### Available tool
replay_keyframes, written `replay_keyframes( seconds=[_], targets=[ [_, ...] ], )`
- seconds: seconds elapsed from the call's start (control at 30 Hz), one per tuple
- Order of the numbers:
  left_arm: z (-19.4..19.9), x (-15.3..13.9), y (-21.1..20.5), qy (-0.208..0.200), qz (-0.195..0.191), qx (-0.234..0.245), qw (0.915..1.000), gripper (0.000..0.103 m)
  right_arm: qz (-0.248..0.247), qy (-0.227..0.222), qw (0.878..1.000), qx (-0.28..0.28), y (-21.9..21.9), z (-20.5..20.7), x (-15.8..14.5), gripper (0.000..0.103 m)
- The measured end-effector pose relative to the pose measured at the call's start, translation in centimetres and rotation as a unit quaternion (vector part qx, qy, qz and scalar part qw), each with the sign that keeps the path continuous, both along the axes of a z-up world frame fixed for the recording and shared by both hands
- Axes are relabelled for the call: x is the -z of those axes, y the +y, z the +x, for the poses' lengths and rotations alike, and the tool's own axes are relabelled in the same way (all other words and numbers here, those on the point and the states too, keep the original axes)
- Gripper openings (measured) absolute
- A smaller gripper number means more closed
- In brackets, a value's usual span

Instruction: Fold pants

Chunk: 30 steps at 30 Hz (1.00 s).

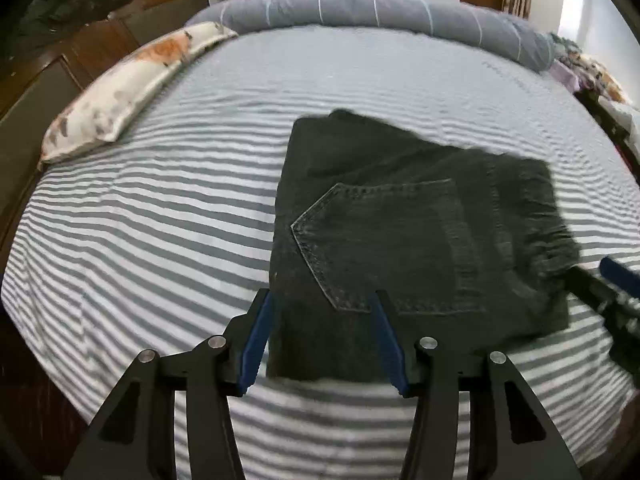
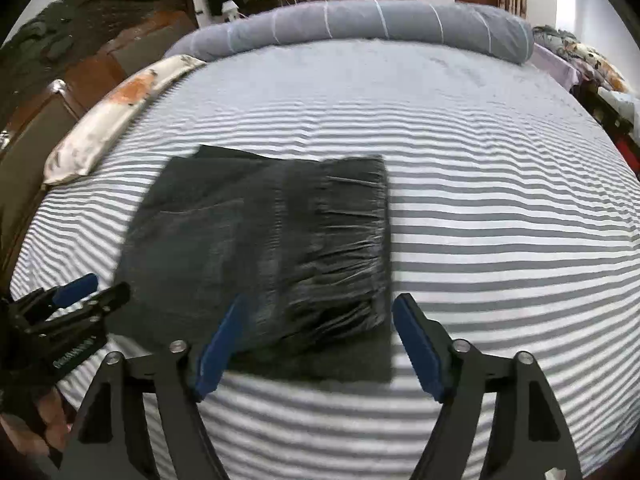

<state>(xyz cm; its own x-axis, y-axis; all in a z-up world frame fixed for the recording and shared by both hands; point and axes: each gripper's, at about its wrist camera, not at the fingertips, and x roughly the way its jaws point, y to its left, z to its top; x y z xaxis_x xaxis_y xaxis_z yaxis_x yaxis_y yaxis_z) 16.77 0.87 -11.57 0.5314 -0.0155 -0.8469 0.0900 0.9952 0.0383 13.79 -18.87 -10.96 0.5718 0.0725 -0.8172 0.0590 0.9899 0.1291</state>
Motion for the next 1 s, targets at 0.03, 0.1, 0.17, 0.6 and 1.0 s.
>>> replay_keyframes(
  seconds=[0.03,0.1,0.17,0.6,1.0],
  targets=[
    [-0.8,-0.8,0.0,-0.006,-0.005,-0.004,1.0000,0.053,0.001,-0.003,1.000,0.001,0.5,-0.5,-0.4,0.076],
    [-2.3,-2.0,0.0,-0.016,-0.005,-0.009,0.9998,0.056,0.005,-0.008,1.000,0.004,1.6,-1.9,-1.4,0.077],
    [-3.6,-3.0,0.2,-0.024,0.002,-0.015,0.9996,0.058,0.007,-0.017,1.000,0.001,2.5,-3.1,-2.3,0.080],
    [-9.6,-7.5,2.4,-0.062,0.021,-0.039,0.9971,0.061,-0.021,-0.041,0.999,-0.016,6.4,-7.8,-5.6,0.092],
    [-11.1,-8.1,2.1,-0.067,0.029,-0.033,0.9968,0.061,-0.027,-0.042,0.999,-0.016,6.9,-8.7,-6.2,0.094]
  ],
)
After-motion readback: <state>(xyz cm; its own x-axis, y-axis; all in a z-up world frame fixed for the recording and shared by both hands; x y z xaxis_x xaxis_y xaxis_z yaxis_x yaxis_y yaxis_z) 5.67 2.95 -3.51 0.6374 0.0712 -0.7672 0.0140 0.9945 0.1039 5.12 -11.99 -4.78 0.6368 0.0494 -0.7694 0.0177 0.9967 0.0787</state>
